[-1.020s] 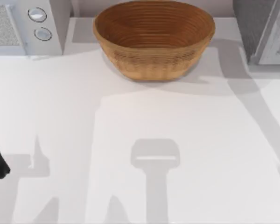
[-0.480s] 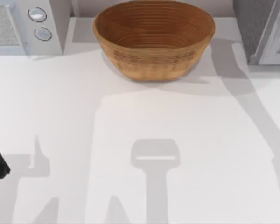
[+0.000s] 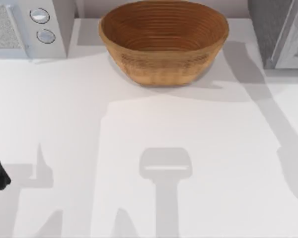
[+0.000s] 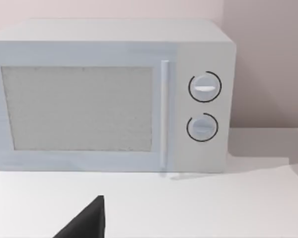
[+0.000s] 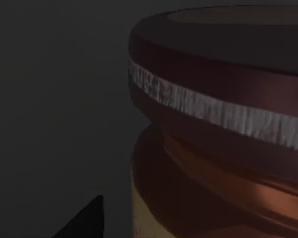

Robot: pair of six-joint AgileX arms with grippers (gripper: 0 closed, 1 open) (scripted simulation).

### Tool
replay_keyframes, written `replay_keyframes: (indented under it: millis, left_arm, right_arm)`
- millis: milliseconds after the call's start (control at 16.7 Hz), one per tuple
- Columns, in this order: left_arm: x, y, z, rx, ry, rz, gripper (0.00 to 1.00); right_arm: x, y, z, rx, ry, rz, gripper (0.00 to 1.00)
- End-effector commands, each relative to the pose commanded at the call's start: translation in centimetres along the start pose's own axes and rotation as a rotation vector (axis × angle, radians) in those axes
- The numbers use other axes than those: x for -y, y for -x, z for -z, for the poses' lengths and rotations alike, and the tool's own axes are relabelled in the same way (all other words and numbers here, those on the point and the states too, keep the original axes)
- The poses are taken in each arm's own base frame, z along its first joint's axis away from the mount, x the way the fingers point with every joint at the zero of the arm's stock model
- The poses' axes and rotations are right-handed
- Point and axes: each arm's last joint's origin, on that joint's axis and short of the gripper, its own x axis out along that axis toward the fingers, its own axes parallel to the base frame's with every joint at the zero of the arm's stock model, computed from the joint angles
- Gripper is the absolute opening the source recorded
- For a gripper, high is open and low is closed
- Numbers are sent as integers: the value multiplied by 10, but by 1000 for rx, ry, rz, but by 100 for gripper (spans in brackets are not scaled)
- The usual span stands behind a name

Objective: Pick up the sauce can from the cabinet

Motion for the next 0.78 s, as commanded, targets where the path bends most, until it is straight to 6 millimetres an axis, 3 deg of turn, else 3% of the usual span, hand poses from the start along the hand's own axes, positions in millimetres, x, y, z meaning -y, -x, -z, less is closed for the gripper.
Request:
replay_keyframes:
  millis: [300, 780]
  left_arm:
    - [0, 0, 0, 0, 0, 0, 100]
    - [0, 0, 0, 0, 0, 0, 100]
  right_arm:
    - [0, -3, 0, 0, 0, 0, 100]
    - [0, -3, 0, 0, 0, 0, 40]
